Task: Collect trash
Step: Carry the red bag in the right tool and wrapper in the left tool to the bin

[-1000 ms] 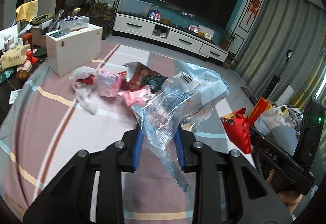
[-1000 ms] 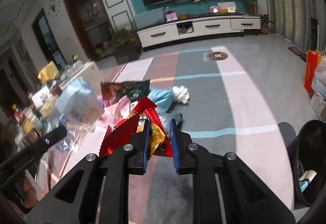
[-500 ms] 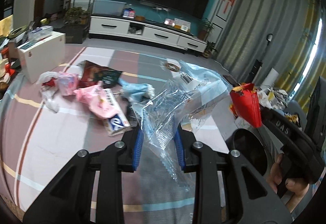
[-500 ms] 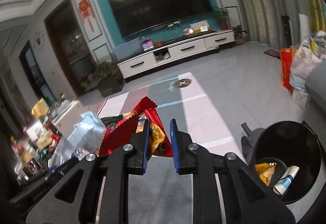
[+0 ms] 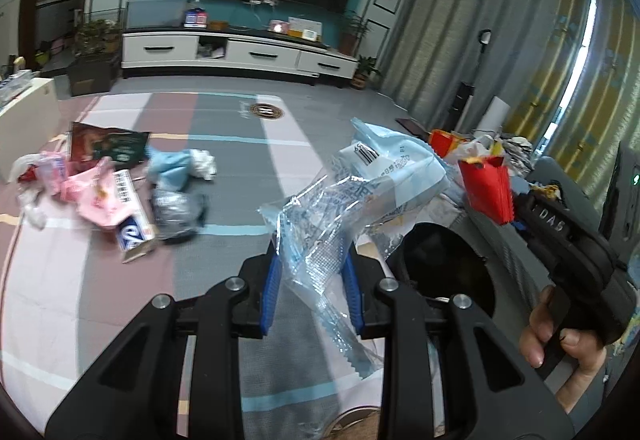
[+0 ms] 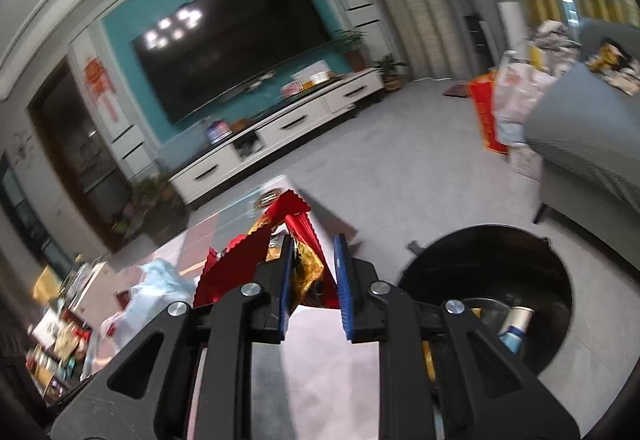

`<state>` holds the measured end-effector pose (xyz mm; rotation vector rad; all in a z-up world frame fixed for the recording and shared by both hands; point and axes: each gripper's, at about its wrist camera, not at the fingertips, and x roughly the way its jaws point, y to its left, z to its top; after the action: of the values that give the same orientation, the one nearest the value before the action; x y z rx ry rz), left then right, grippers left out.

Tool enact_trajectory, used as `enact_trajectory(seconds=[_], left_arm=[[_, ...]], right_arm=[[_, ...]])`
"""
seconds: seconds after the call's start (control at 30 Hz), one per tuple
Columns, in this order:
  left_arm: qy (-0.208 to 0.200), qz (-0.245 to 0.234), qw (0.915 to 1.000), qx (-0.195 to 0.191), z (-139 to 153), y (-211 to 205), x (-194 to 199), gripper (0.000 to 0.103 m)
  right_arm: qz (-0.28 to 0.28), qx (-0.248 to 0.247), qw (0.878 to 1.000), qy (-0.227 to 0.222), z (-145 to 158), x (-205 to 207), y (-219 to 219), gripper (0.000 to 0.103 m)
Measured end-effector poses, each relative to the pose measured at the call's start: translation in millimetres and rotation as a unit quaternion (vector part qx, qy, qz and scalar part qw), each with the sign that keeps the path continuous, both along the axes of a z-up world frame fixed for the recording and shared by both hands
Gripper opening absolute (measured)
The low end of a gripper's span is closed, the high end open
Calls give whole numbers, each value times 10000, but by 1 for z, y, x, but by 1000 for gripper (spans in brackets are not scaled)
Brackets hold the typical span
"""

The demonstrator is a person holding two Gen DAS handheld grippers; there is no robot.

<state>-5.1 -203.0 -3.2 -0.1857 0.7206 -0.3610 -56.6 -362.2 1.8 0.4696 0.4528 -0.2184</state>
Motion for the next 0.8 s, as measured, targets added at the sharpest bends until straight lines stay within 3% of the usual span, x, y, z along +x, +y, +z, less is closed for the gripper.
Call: enact_trajectory(seconds=[0.3,0.47,0.8], left_arm=[[373,-821,9951,-417,-13,-43,12,29],[583,-1079,9915,-444,-28,-66,18,29],[1056,-1551,9819,-276,-61,-110,38,29]], right_arm=[[-962,445,9941,208,-23,-23,-51,21],[-1555,307,9859,543,-33,-30,-62,21],[-1930,464,9767,812,-51,-33,-83,21]])
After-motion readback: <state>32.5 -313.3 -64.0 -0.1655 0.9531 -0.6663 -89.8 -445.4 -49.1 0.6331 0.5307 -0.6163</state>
